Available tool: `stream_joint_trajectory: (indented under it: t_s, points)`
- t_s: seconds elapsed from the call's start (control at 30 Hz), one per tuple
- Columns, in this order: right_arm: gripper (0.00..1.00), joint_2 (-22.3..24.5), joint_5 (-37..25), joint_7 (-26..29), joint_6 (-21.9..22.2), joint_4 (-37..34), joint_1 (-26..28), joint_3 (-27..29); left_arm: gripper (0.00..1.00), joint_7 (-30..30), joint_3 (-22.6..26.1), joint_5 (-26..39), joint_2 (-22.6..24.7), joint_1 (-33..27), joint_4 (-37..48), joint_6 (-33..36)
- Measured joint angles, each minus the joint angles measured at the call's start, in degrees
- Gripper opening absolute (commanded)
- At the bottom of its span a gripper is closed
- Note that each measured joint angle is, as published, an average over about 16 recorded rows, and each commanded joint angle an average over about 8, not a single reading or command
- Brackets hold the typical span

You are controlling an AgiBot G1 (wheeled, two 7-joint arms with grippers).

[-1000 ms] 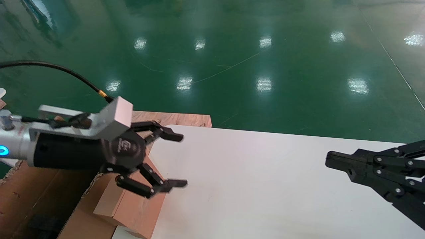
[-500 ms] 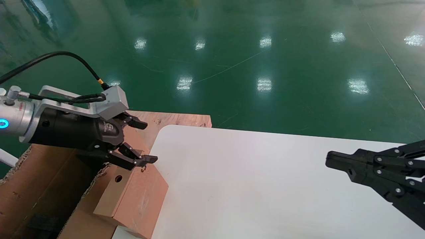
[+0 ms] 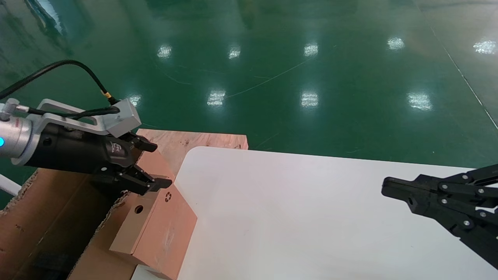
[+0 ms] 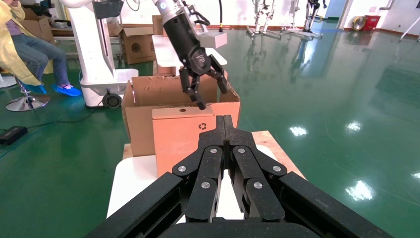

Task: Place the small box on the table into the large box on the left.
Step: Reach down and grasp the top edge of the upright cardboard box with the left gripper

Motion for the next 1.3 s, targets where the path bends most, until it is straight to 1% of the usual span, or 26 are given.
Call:
stream_joint_trajectory:
  t_s: [0.13, 0.27, 0.43, 0.63, 0.97, 1.3]
  points:
    - [0.0, 0.0, 0.0, 0.0, 0.0, 0.0, 0.0, 0.0, 1.0, -2.7, 1.9, 2.7, 1.6, -1.9, 0.3, 0.1]
    - [0.0, 0.0, 0.0, 0.0, 0.0, 0.0, 0.0, 0.0, 1.0, -6.9, 4.6, 6.2, 3.4, -4.3, 0.3, 0.5]
    - [0.0, 0.0, 0.0, 0.0, 0.0, 0.0, 0.0, -0.1, 1.0, -12.9, 9.0, 9.4, 5.2, -7.5, 0.4, 1.0]
    - [0.0, 0.0, 0.0, 0.0, 0.0, 0.0, 0.0, -0.1, 1.0, -19.7, 15.0, 11.0, 6.4, -11.1, 0.5, 1.5]
    - [0.0, 0.0, 0.1, -0.1, 0.0, 0.0, 0.0, -0.1, 1.0, -28.1, 26.1, 9.0, 7.3, -16.9, 0.6, 1.7]
    - [0.0, 0.1, 0.1, -0.1, 0.0, 0.0, 0.0, -0.2, 1.0, -33.2, 37.4, 4.9, 7.9, -22.5, 0.6, 1.6]
